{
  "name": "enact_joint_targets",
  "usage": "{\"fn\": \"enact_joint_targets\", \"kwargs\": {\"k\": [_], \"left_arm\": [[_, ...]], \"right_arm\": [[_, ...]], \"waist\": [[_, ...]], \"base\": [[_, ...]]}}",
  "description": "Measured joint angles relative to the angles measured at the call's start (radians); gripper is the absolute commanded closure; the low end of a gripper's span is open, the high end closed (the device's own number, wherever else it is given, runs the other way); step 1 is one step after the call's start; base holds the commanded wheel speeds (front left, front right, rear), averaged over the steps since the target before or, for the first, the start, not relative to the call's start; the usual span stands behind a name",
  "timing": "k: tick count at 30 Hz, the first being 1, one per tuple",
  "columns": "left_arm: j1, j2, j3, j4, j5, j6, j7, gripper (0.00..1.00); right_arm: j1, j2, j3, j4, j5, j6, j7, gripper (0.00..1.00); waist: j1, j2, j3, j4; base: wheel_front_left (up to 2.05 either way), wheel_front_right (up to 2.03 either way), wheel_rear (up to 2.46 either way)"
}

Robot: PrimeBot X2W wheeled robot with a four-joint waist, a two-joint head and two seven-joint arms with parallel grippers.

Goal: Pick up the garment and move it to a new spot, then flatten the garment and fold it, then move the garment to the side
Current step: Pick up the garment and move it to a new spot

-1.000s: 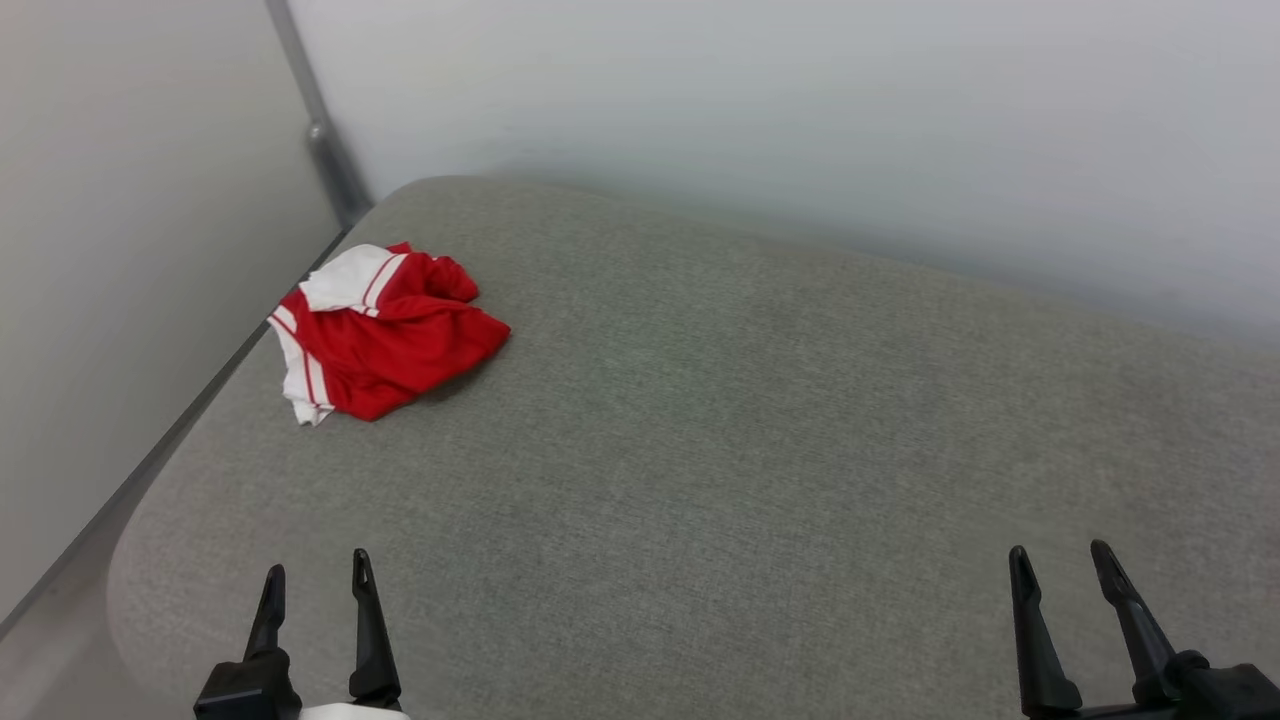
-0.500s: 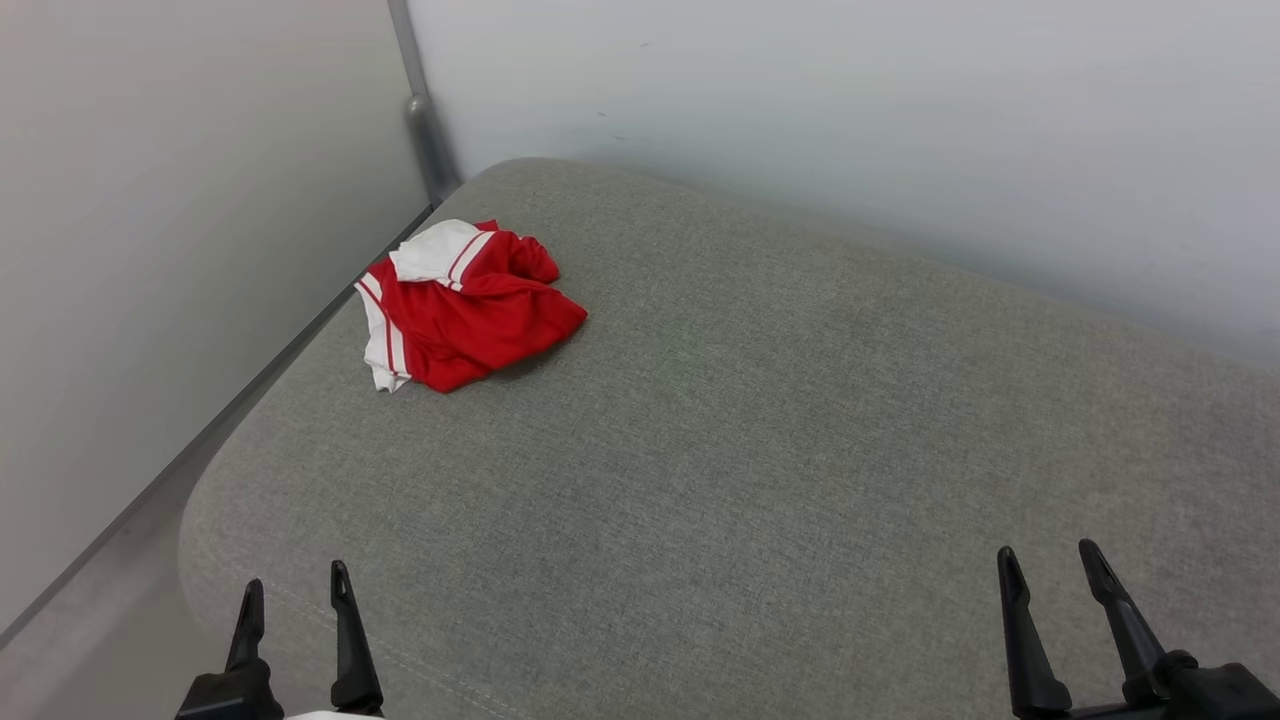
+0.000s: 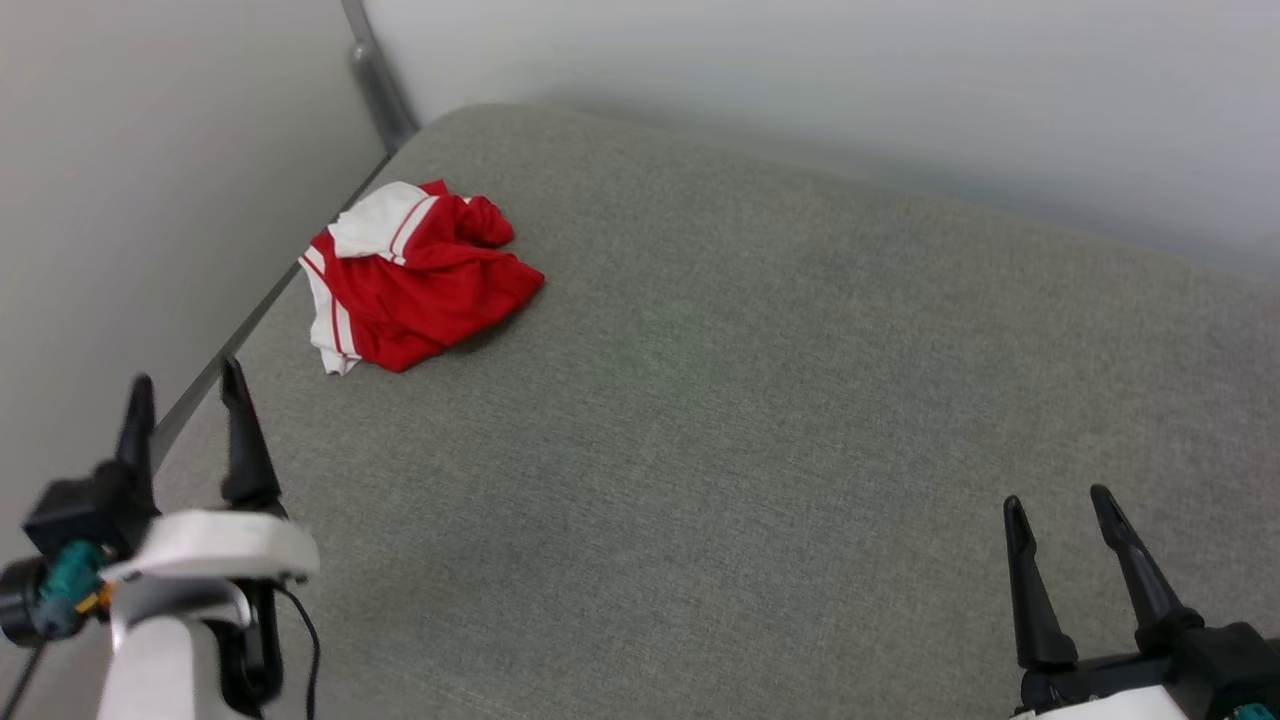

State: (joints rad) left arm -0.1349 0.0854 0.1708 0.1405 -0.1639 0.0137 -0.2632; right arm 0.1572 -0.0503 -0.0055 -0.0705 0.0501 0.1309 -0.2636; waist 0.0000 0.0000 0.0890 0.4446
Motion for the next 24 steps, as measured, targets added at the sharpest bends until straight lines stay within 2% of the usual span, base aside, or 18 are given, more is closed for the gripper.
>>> {"fn": "enact_joint_targets", "kwargs": {"k": [3,7,11,15,19,21,24], "left_arm": [[-0.134,0.027,0.049,0.046,-0.027,-0.034,0.0,0.0],[-0.302,0.094,0.094,0.082,-0.034,-0.068,0.0,0.0],[-0.443,0.174,0.115,0.135,-0.045,-0.1,0.0,0.0],[-0.603,0.289,0.142,0.269,-0.138,-0.13,0.006,0.0],[-0.735,0.391,0.107,0.382,-0.209,-0.142,0.049,0.0],[-0.786,0.443,0.055,0.416,-0.245,-0.142,0.083,0.0],[-0.839,0.484,-0.036,0.486,-0.348,-0.143,0.209,0.0]], "right_arm": [[-0.03,0.001,-0.004,-0.017,-0.027,0.0,0.0,0.0],[-0.073,0.0,-0.014,-0.04,-0.056,0.0,0.0,0.0],[-0.104,0.0,-0.031,-0.08,-0.084,0.0,0.0,0.0],[-0.124,0.0,-0.048,-0.124,-0.106,0.0,0.0,0.0],[-0.16,0.0,-0.053,-0.167,-0.125,0.0,0.0,0.0],[-0.174,0.0,-0.059,-0.188,-0.132,0.0,0.0,0.0],[-0.188,0.0,-0.061,-0.214,-0.148,0.0,0.0,0.0]], "waist": [[0.0001,0.0,0.046,-0.016],[0.0001,0.0,0.118,-0.04],[0.0002,0.0,0.198,-0.067],[0.0002,0.0,0.275,-0.094],[0.0003,0.0,0.347,-0.12],[0.0002,0.0,0.379,-0.132],[0.0003,0.0,0.425,-0.146]], "base": [[0.0,0.0,0.0],[0.0,0.0,0.0],[0.0,0.0,0.0],[0.0,0.0,0.0],[0.0,0.0,0.0],[0.0,0.0,0.0],[0.0,0.0,0.0]]}}
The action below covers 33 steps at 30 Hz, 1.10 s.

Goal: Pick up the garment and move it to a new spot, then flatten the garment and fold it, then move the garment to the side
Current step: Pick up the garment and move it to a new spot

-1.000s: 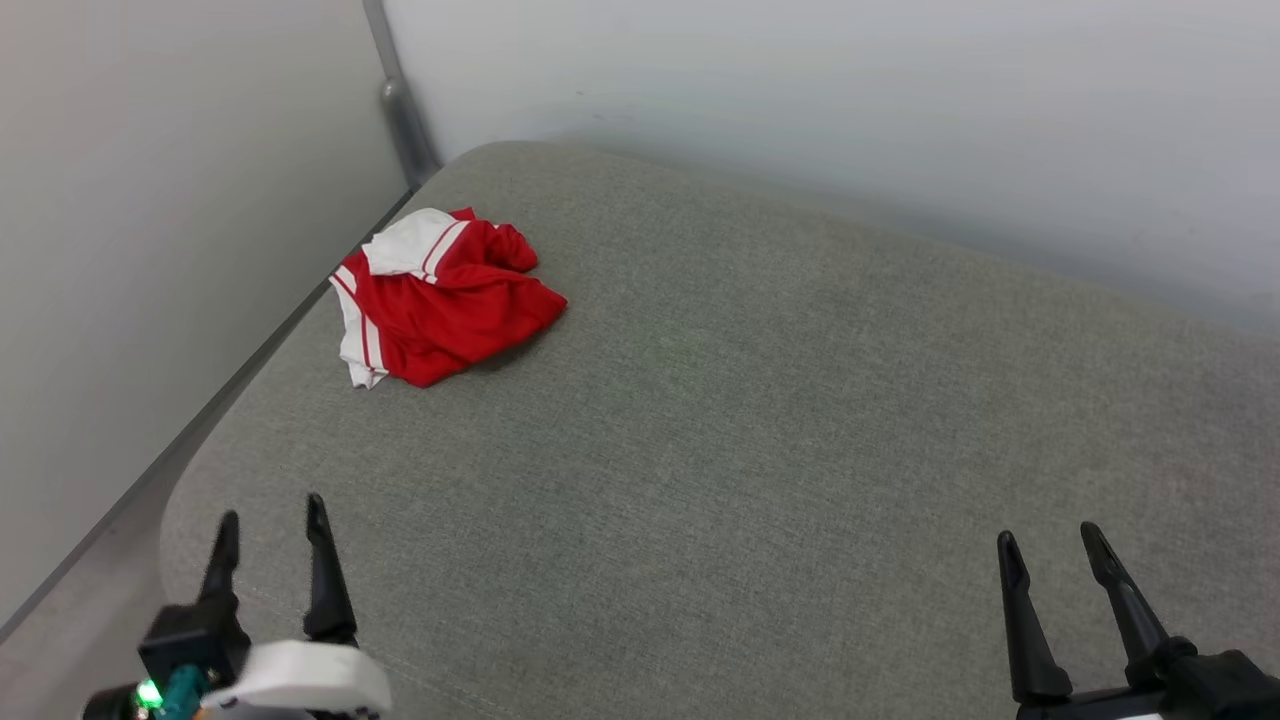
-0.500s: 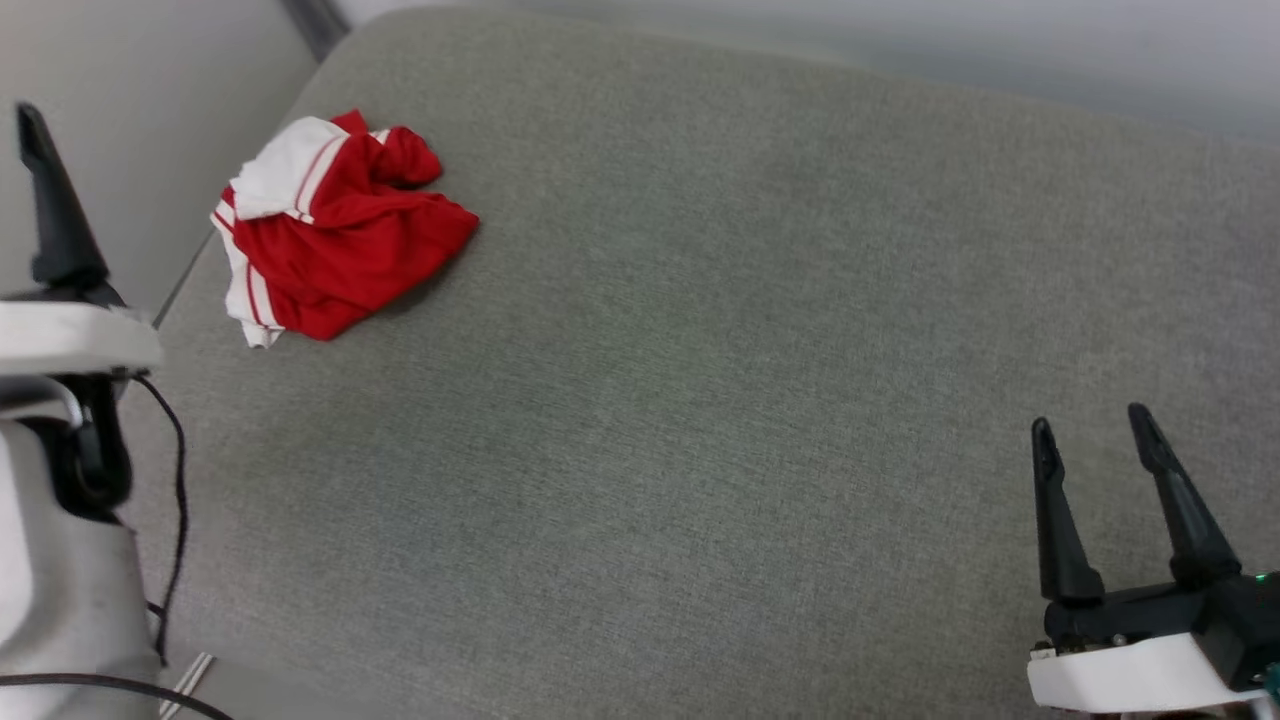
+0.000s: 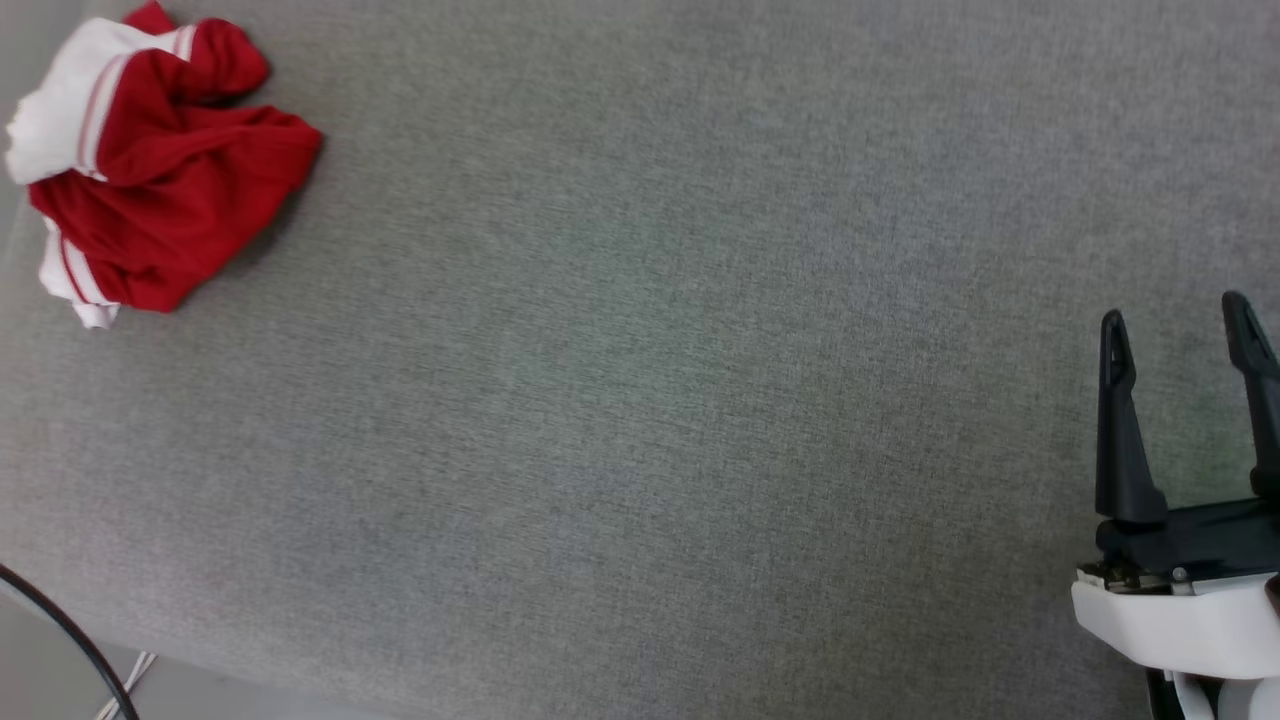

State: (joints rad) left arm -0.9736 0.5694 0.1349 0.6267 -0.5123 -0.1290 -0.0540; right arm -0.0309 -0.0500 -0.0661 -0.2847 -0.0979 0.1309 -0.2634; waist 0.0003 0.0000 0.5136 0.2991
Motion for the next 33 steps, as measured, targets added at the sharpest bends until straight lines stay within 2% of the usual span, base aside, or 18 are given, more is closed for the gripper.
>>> {"fn": "enact_joint_targets", "kwargs": {"k": [11,14,17,21,26,28,33], "left_arm": [[-0.025,0.178,-0.351,0.03,-0.352,0.0,0.492,0.0],[-0.012,0.215,-0.416,0.022,-0.43,0.0,0.588,0.0],[0.008,0.228,-0.475,0.017,-0.515,0.0,0.701,0.0],[0.016,0.235,-0.526,0.036,-0.56,0.0,0.765,0.0],[0.005,0.212,-0.556,0.079,-0.59,0.001,0.756,0.0],[0.002,0.209,-0.567,0.096,-0.598,0.001,0.743,1.0],[-0.004,0.209,-0.584,0.128,-0.616,0.0,0.702,1.0]], "right_arm": [[-0.033,0.0,-0.006,-0.052,-0.017,0.0,0.0,0.0],[-0.039,0.0,-0.008,-0.06,-0.018,0.0,0.0,0.0],[-0.045,0.0,-0.007,-0.067,-0.02,0.0,0.0,0.0],[-0.047,0.0,-0.016,-0.067,-0.022,0.0,0.0,0.0],[-0.051,0.0,-0.012,-0.059,-0.022,0.0,0.0,0.0],[-0.052,0.0,-0.011,-0.054,-0.021,0.0,0.0,0.0],[-0.052,0.0,-0.004,-0.038,-0.013,0.0,0.0,0.0]], "waist": [[-0.0001,0.0,0.117,-0.038],[-0.0001,0.0,0.137,-0.051],[-0.0001,0.0,0.155,-0.062],[-0.0001,0.0,0.177,-0.07],[-0.0002,0.0,0.185,-0.076],[-0.0003,0.0,0.178,-0.079],[-0.0003,0.0,0.142,-0.084]], "base": [[0.0,0.0,0.0],[0.0,0.0,0.0],[0.0,0.0,0.0],[0.0,0.0,0.0],[0.0,0.0,0.0],[0.0,0.0,0.0],[0.0,0.0,0.0]]}}
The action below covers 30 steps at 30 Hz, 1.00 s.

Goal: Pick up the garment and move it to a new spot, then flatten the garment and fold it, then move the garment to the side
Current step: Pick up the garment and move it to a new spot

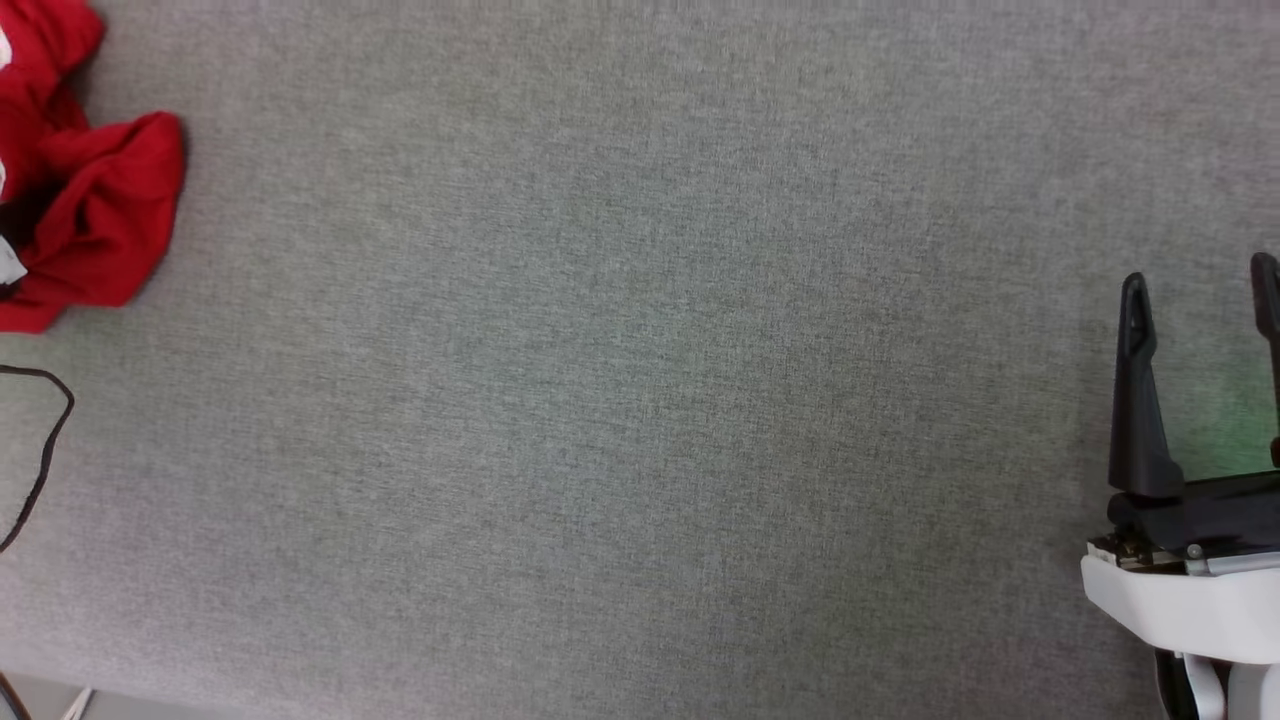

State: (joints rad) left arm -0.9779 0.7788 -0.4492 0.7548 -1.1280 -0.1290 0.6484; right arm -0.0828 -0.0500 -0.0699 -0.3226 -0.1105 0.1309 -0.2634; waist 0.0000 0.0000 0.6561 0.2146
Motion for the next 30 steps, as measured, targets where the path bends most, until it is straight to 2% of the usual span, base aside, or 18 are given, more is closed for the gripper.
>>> {"fn": "enact_joint_targets", "kwargs": {"k": [6,19,23,30], "left_arm": [[-0.02,0.05,-0.057,-0.058,0.027,0.0,-0.051,1.0],[-0.157,0.151,-0.211,-0.343,0.074,0.0,-0.097,1.0],[-0.214,0.149,-0.257,-0.425,0.099,0.0,-0.083,1.0],[-0.293,0.096,-0.316,-0.531,0.115,0.0,-0.08,1.0]], "right_arm": [[0.001,0.0,0.018,0.035,0.035,0.0,0.0,0.0],[0.024,0.0,0.049,0.098,0.119,0.0,0.0,0.0],[0.029,0.0,0.057,0.11,0.142,0.0,0.0,0.0],[0.046,-0.001,0.069,0.127,0.18,0.0,0.0,0.0]], "waist": [[0.0,0.0,-0.075,0.004],[0.0,0.0,-0.271,-0.01],[-0.0001,0.0,-0.309,-0.038],[-0.0002,0.0,-0.352,-0.107]], "base": [[0.0,0.0,0.0],[0.0,0.0,0.0],[0.0,0.0,0.0],[0.0,0.0,0.0]]}}
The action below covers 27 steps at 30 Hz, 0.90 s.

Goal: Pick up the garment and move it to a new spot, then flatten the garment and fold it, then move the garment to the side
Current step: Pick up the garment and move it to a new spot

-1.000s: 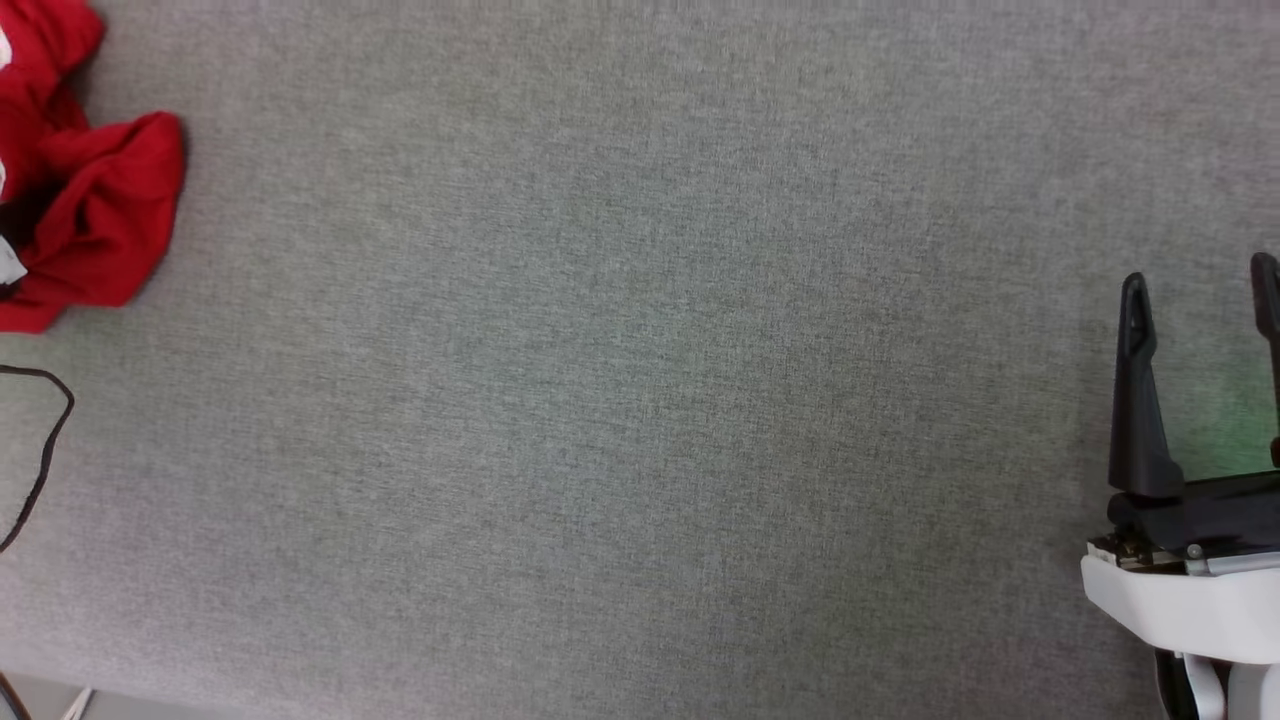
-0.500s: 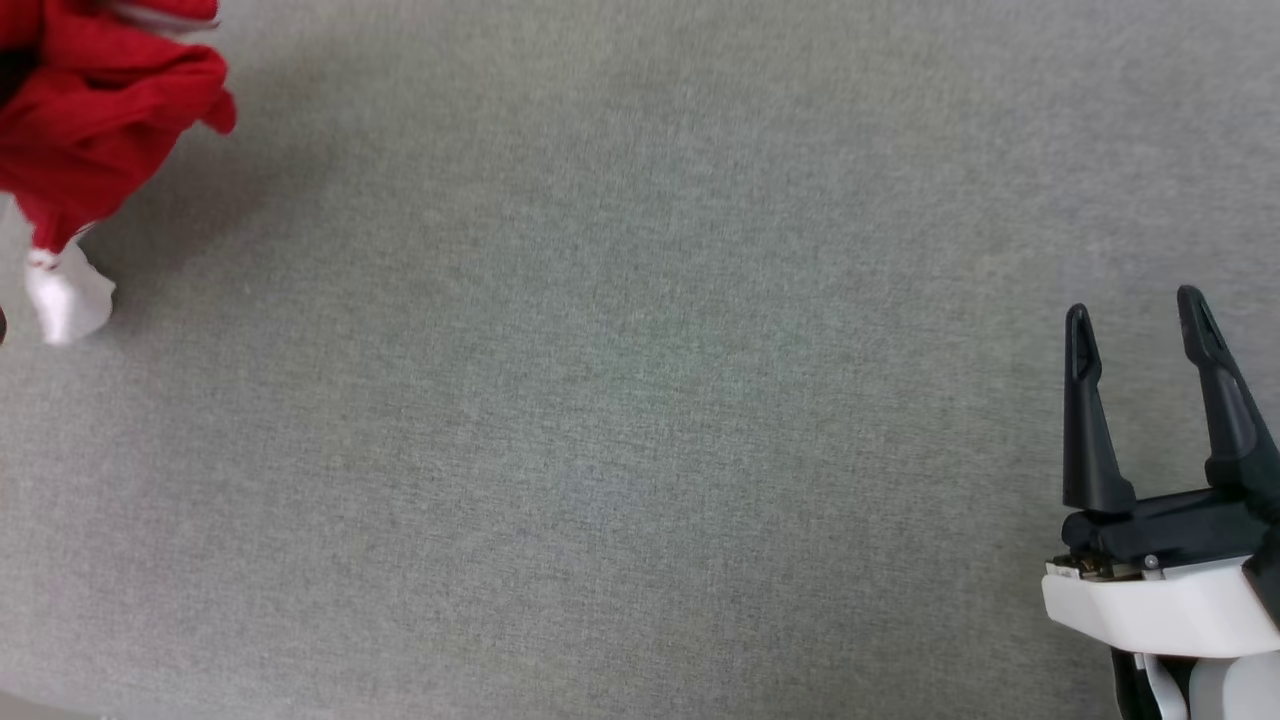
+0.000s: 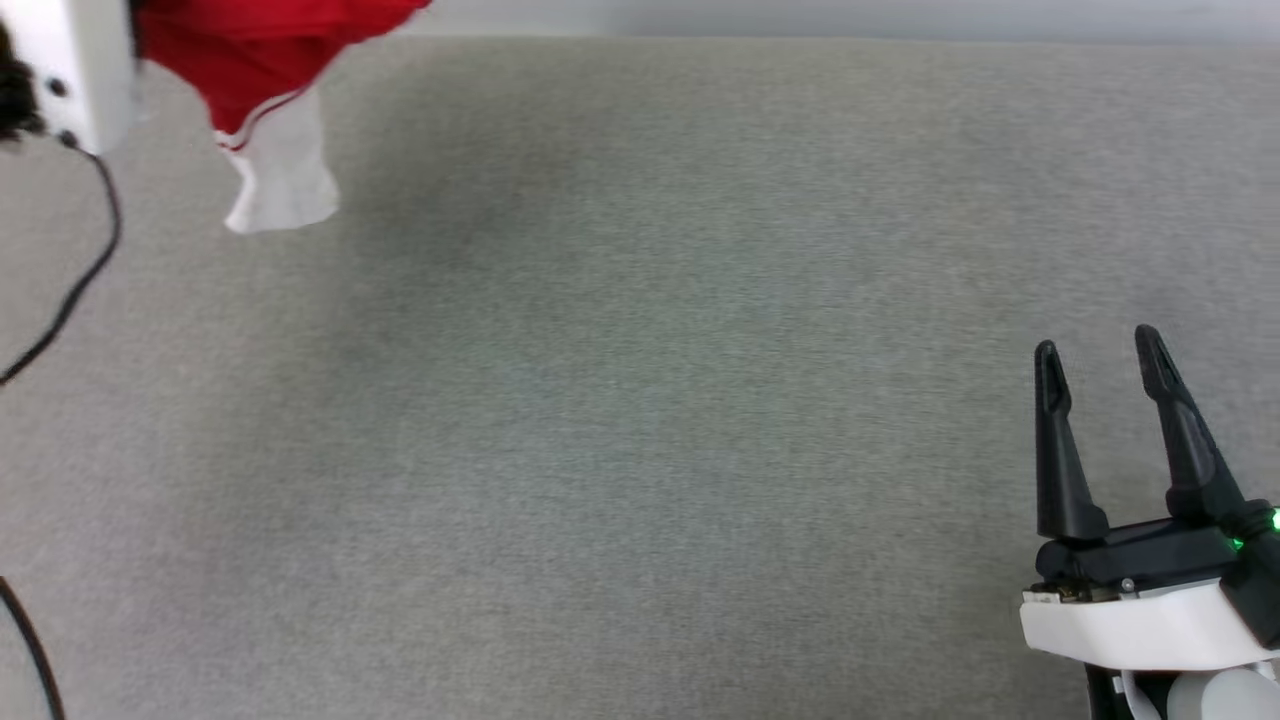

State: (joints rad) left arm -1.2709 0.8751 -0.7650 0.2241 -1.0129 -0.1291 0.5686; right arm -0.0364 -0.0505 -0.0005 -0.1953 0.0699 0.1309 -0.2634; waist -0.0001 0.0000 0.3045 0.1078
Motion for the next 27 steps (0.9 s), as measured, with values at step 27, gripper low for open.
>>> {"fn": "enact_joint_targets", "kwargs": {"k": [27], "left_arm": [[0.243,-0.36,-0.449,-0.063,0.052,0.0,-0.186,1.0]], "right_arm": [[-0.003,0.0,-0.004,0.033,0.043,0.0,0.0,0.0]], "waist": [[0.0001,0.0,0.031,-0.222]], "base": [[0.0,0.0,0.0]]}}
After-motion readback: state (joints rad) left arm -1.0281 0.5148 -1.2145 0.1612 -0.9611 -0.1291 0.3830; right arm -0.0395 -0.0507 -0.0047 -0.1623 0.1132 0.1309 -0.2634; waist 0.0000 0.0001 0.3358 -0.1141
